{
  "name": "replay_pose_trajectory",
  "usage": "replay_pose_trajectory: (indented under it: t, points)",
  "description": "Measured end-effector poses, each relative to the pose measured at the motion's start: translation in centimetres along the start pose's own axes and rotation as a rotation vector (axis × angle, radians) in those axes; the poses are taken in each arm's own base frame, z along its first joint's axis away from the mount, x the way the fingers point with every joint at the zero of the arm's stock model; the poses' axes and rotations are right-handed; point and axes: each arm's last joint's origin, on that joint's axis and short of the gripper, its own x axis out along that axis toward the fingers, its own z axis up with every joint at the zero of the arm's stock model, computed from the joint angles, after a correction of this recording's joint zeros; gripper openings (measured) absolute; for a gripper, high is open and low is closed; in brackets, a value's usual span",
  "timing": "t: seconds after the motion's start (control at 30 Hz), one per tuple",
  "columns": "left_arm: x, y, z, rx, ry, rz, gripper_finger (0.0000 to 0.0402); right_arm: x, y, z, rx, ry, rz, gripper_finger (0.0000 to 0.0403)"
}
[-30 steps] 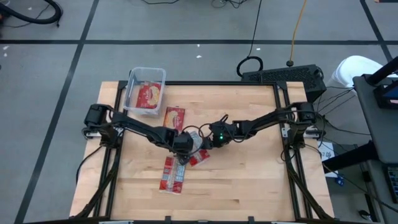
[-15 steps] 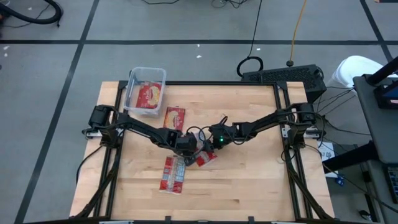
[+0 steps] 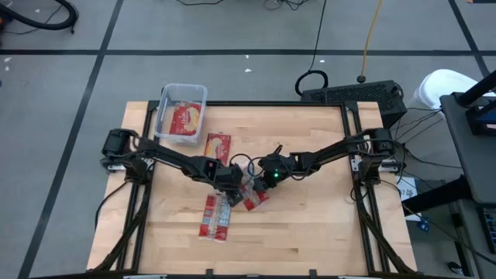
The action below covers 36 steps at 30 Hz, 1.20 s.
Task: Sort popcorn bags into baskets
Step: Put the red popcorn bag into the transparent container
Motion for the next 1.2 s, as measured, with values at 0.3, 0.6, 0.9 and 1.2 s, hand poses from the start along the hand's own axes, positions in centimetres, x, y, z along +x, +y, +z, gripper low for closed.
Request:
replay_pose_trajectory:
  t: [0.3,0.6,0.9,1.2]
  points:
    - [-7.6,-0.3,0.5,-0.117,-0.148,-0.071,0.0131,-4.1,2.2,0.3,-0.166,-0.038,-0.011,0.0022]
    - [-13.0,0.1,1.2,-0.212,-0.387,-0.131,0.0131,-10.8,5.9,-1.3,-0.499,-0.194,-0.009,0.0011]
    - [-17.6,0.4,2.4,-0.391,-0.555,-0.367,0.0131,-15.6,8.9,-3.6,-1.133,-0.398,0.002,0.0014]
    - [-22.2,0.7,1.9,-0.67,-0.63,-0.645,0.0131,-17.6,12.1,-5.3,-1.835,-0.679,-0.282,0.0015]
